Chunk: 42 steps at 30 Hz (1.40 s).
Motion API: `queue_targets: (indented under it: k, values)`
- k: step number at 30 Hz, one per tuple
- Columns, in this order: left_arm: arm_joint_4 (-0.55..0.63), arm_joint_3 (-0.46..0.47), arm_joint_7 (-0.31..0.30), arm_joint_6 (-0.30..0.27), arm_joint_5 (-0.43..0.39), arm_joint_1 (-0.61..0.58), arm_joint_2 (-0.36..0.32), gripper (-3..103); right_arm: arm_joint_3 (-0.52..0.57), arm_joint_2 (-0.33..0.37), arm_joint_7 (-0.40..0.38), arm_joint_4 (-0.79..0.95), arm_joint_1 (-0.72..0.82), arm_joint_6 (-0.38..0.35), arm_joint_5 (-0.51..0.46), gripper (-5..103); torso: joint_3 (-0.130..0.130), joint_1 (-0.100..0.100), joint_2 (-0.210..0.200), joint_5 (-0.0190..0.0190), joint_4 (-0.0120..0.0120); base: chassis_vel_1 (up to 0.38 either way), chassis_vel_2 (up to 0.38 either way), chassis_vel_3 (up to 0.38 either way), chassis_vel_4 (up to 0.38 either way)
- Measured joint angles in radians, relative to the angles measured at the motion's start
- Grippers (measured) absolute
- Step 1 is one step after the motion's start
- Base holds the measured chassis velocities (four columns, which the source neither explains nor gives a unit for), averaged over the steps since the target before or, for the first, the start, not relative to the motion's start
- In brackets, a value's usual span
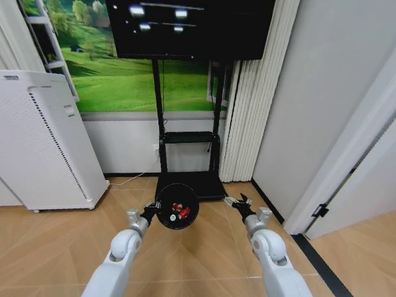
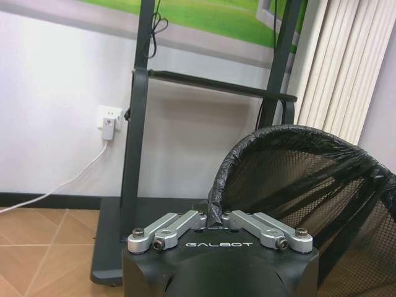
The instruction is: Pick up the trash bin and place the garbage on the floor into it.
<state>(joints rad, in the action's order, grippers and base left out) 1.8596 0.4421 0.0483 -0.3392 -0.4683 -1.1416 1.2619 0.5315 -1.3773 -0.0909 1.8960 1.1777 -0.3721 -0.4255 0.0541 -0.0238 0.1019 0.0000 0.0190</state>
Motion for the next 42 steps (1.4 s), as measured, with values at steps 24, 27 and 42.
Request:
queue_targets:
  k: [24, 27, 42]
  values:
    - [0.158, 0.180, 0.049, 0.027, 0.054, -0.242, 0.021, 3, -0.022, 0.013, 0.046, -0.178, -0.022, 0.191, 0.288, 100, 0.000, 0.000, 0.000, -0.0001, -0.0001, 0.000, 0.000, 0.000, 0.000]
    - [0.158, 0.191, 0.057, 0.040, 0.084, -0.246, 0.018, 3, -0.023, 0.011, 0.049, -0.176, -0.015, 0.196, 0.293, 100, 0.000, 0.000, 0.000, -0.0001, -0.0001, 0.000, 0.000, 0.000, 0.000]
    - [0.155, 0.206, 0.080, 0.078, 0.123, -0.234, 0.010, 3, -0.015, 0.015, 0.054, -0.140, 0.030, 0.176, 0.302, 100, 0.000, 0.000, 0.000, 0.0000, 0.0001, 0.000, 0.000, 0.000, 0.000]
